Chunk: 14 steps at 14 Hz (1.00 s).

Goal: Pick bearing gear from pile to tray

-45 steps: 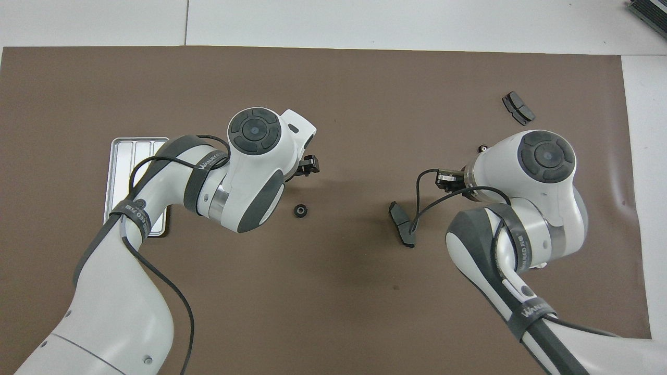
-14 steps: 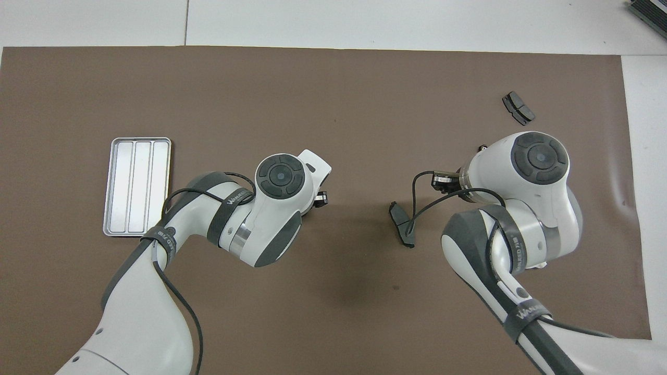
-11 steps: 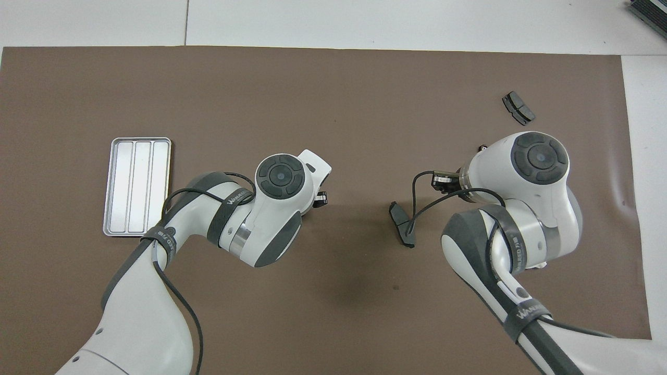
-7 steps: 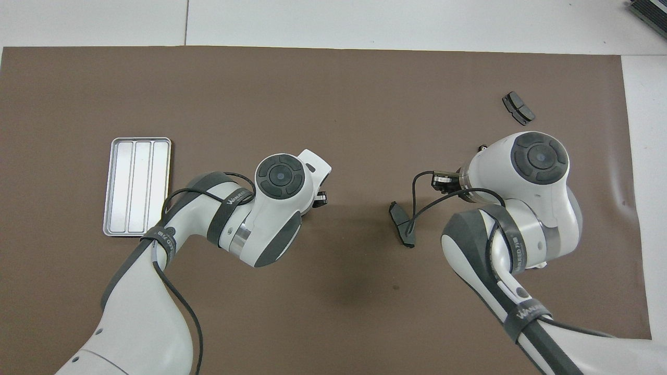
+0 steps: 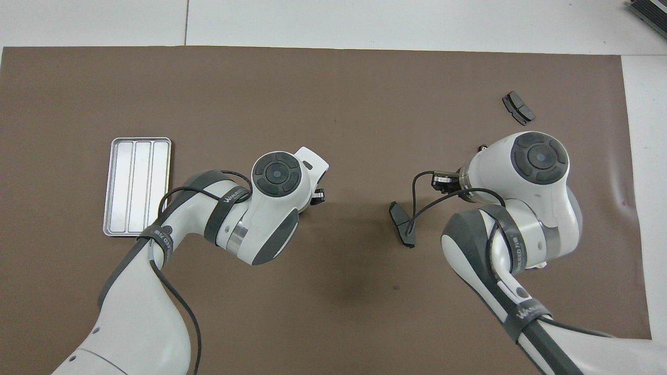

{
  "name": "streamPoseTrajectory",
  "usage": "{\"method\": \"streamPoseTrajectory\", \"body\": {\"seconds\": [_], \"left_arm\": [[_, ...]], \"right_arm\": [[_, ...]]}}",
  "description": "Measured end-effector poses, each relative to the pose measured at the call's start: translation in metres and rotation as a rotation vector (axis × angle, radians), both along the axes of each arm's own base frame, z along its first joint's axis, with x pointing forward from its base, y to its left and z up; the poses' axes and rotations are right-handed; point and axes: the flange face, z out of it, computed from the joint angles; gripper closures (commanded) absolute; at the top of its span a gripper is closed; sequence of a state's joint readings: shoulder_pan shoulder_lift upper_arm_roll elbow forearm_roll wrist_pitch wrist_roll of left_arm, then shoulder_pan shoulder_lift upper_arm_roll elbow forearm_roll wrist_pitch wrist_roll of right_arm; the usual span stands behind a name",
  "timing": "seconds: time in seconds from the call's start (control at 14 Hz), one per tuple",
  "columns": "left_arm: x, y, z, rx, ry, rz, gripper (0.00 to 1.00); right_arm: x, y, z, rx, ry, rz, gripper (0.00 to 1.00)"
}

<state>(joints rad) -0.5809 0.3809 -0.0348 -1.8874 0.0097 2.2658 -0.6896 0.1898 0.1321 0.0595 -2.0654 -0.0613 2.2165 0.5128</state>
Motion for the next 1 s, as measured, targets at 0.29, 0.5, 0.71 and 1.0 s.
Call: {"method": "streamPoseTrajectory", "body": {"seconds": [0.29,0.5,0.71,1.0], "left_arm": [[0.029,0.018,0.025,-0.023,-0.037,0.045,0.75],[0.072,0.079,0.054,-0.039,-0.027,0.059,0.75],[0.108,0.183,0.077,-0.061,-0.006,0.014,0.75],[0.12,0.304,0.067,-0.063,0.032,-0.11,0.74]], "right_arm": [[0.0,0.002,0.0,0.002,-0.006,0.004,1.0],[-0.004,0.036,-0.008,0.032,-0.02,0.014,1.0],[-0.012,0.098,-0.016,0.075,-0.05,-0.052,1.0],[-0.023,0.185,-0.026,0.12,-0.065,-0.208,1.0]]}}
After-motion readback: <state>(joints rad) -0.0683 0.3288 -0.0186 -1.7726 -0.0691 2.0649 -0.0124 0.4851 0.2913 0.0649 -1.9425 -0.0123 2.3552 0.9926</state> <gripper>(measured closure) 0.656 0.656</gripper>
